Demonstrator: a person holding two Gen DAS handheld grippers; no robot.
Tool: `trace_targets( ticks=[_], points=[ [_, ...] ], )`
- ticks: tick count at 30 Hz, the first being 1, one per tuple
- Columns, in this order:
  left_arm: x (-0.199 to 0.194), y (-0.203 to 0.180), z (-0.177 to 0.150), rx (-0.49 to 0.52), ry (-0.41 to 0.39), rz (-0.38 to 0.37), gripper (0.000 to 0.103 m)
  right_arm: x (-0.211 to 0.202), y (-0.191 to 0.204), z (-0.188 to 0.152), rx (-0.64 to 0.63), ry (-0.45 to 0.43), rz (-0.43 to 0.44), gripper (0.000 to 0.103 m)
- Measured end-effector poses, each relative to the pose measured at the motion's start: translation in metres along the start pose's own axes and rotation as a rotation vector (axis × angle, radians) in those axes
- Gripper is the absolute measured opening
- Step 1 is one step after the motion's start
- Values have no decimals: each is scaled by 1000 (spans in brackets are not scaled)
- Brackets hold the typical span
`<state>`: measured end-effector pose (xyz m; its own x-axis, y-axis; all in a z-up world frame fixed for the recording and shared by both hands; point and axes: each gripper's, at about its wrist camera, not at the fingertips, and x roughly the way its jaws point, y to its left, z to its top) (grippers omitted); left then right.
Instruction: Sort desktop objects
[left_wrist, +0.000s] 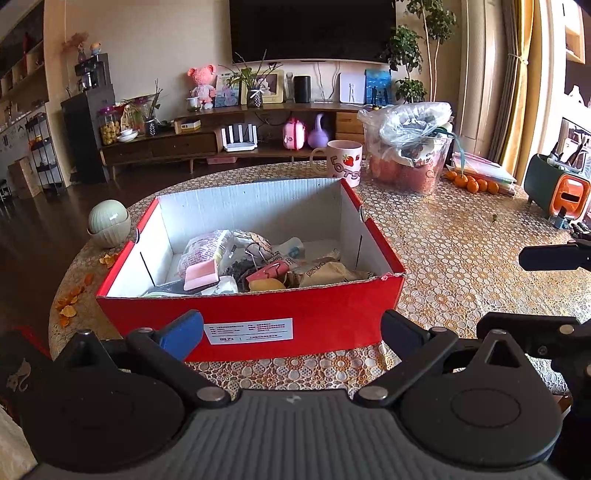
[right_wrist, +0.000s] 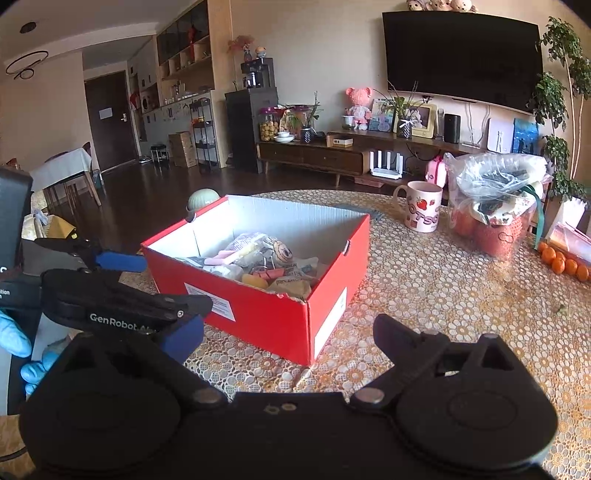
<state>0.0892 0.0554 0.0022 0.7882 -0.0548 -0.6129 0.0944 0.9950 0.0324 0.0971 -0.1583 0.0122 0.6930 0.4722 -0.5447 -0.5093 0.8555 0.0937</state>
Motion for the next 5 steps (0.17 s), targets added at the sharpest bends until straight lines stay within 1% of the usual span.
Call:
trace_targets(
  ticks=[5],
  points=[
    [0,-6,-1,-2,-1,-21,103,-3,-7,-4,20,14,-29,99]
  ],
)
